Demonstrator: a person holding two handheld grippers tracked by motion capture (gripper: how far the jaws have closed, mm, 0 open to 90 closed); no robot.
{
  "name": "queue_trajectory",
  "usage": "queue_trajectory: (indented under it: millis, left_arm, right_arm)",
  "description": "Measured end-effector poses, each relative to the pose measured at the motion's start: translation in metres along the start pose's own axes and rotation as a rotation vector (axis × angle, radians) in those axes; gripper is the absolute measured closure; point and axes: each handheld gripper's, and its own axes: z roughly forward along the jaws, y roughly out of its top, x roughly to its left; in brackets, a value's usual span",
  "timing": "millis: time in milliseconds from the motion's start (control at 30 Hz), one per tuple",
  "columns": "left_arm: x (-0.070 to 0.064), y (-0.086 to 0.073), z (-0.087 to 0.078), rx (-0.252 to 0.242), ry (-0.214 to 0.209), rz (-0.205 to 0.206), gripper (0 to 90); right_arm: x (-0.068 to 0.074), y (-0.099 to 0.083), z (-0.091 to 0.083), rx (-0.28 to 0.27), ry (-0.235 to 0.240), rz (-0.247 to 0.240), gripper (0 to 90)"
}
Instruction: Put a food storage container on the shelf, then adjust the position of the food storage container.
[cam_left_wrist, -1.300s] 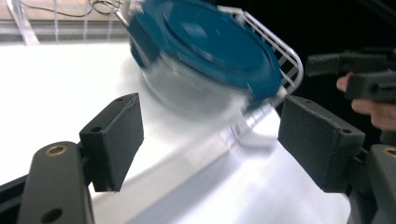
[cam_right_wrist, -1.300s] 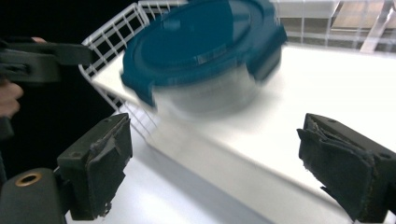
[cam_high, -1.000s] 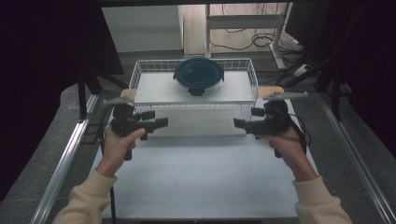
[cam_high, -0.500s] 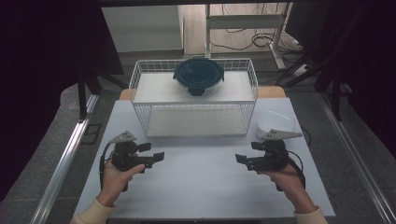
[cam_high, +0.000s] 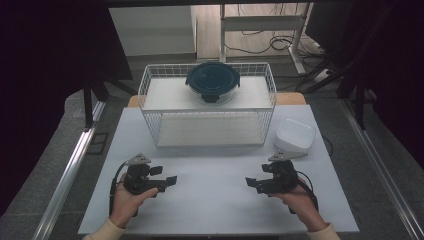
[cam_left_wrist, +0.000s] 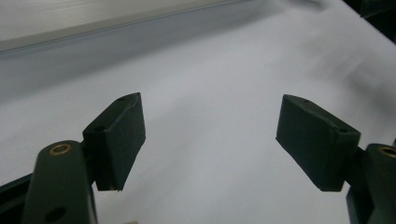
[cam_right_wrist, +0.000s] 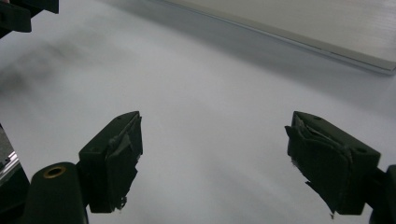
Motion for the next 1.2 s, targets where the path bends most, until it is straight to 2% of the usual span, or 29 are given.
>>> queue_trajectory:
  millis: [200,300,500,667,700,733,800,833,900,933,1000,1033,1067,1100,1200]
  left_arm:
    - [-0.001,-0.001,0.001,0.006,0.006,0.002,23.1]
    - [-0.001,0.000,0.000,-0.002,-0.007,-0.007,22.9]
    - [0.000,0.000,0.003,0.008,0.010,0.001,23.0]
    - [0.005,0.000,0.004,0.006,0.012,-0.016,23.1]
    - [0.007,0.000,0.005,0.013,0.018,-0.017,23.2]
    - [0.007,0.000,0.005,0.013,0.018,-0.017,23.2]
    - [0.006,0.000,0.006,0.015,0.019,-0.011,23.2]
    - [0.007,0.000,0.007,0.018,0.017,-0.009,23.2]
    - [0.007,0.001,0.008,0.022,0.017,-0.006,23.2]
    - [0.008,0.000,0.009,0.027,0.016,-0.007,23.2]
    - [0.008,0.000,0.009,0.029,0.016,-0.006,23.2]
    - [0.008,0.000,0.009,0.029,0.015,-0.007,23.2]
    - [0.008,0.000,0.009,0.030,0.014,-0.009,23.3]
    - [0.008,0.000,0.009,0.031,0.014,-0.009,23.3]
    - [0.009,-0.001,0.010,0.033,0.013,-0.011,23.3]
  right_arm:
    - [0.001,-0.003,0.003,0.013,0.001,-0.007,17.7]
    - [0.000,-0.002,0.002,0.014,0.004,-0.003,19.4]
    - [0.001,-0.002,0.005,0.038,0.013,-0.011,22.3]
    - [-0.005,0.003,-0.007,0.017,-0.001,-0.003,25.1]
    - [-0.012,0.008,-0.016,0.004,-0.013,0.005,26.4]
    - [-0.012,0.008,-0.016,0.004,-0.013,0.005,26.4]
    - [-0.022,0.014,-0.026,-0.016,-0.044,0.024,28.2]
    - [-0.033,0.021,-0.035,-0.022,-0.080,0.033,29.7]
    - [-0.038,0.025,-0.039,-0.021,-0.095,0.042,30.7]
    - [-0.052,0.035,-0.047,-0.021,-0.118,0.067,33.2]
    - [-0.057,0.038,-0.049,-0.021,-0.127,0.074,34.4]
    - [-0.063,0.043,-0.051,-0.019,-0.139,0.084,36.0]
    - [-0.078,0.055,-0.054,-0.017,-0.157,0.100,39.6]
    - [-0.078,0.055,-0.054,-0.017,-0.157,0.100,39.6]
    - [-0.097,0.069,-0.054,-0.004,-0.194,0.130,45.0]
